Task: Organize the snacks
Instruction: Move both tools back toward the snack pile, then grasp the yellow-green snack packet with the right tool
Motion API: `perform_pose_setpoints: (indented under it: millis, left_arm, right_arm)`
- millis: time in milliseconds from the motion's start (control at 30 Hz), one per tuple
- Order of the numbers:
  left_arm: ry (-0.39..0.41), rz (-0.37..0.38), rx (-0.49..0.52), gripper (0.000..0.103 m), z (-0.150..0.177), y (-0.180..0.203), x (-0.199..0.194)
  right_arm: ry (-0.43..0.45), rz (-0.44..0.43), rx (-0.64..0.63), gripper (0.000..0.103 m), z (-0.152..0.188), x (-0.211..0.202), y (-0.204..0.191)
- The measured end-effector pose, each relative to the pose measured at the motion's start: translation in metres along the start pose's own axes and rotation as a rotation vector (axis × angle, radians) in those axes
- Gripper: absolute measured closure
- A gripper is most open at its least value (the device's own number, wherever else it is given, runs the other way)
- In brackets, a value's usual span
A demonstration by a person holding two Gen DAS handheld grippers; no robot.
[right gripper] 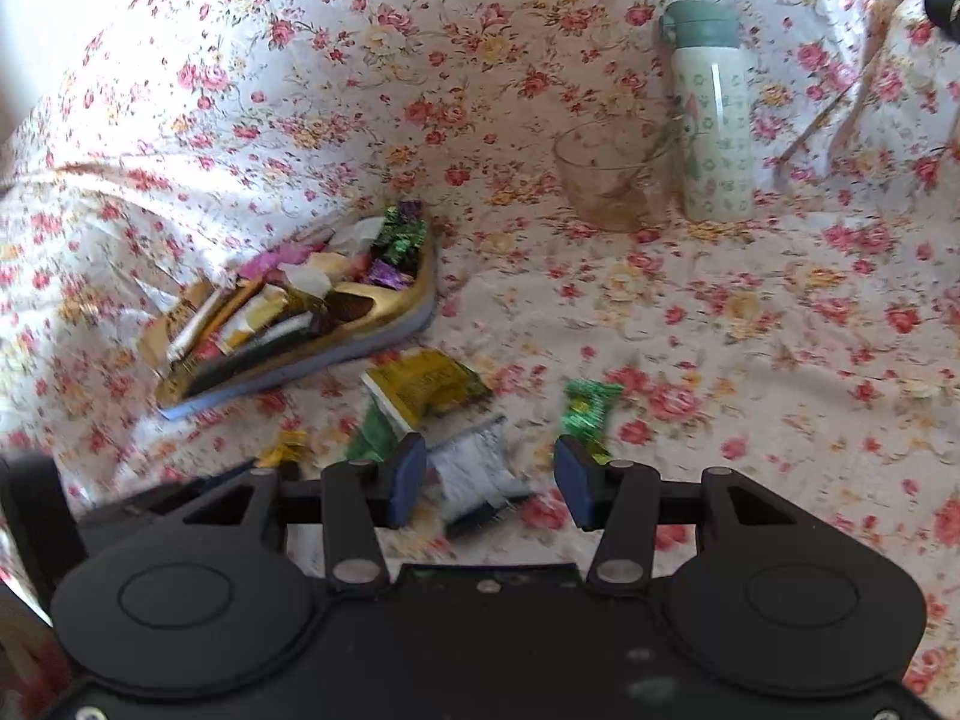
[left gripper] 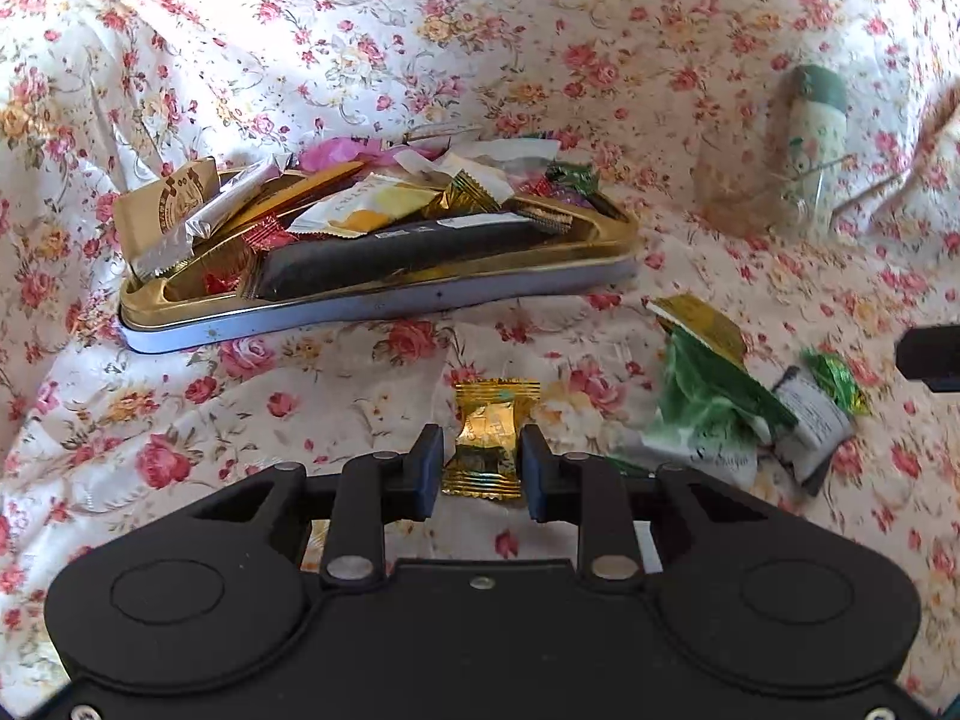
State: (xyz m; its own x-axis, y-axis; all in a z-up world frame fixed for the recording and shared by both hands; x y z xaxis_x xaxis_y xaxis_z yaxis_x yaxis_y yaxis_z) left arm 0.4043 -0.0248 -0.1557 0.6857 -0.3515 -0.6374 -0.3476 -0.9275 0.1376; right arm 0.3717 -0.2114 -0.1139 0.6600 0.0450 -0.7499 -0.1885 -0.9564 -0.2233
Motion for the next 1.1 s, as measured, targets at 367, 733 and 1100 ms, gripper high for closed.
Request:
perform_pose_setpoints:
  millis: [367,733,1100]
  left_arm:
    - [0.060,0.026,-0.032,0.065,0.000,-0.004,0.001]
    - [0.072,0.031,-0.044,0.063,-0.001,-0.004,0.000]
    - [0.074,0.035,-0.053,0.061,-0.001,-0.005,0.000]
  right_arm:
    - [-0.148,-0.041,0.171,0.051,-0.036,0.058,-0.036]
    - [-0.306,0.023,0.338,0.050,-0.029,0.116,-0.052]
    - [-0.218,0.192,0.066,0.058,-0.035,0.128,-0.041]
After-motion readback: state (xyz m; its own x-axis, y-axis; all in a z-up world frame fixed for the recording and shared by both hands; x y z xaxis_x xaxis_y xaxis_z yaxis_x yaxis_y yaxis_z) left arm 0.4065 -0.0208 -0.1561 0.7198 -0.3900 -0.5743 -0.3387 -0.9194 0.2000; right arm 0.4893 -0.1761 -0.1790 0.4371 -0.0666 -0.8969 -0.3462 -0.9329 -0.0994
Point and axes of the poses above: each gripper's, at about its wrist camera, not at the fingertips, and x roughly the way its jaws point, y to its right, z to its underside, the point moved 9 cm from there along x, roughly the way its jaws point, and after that the axes turned 6 degrees about z, right-handed, at the moved point
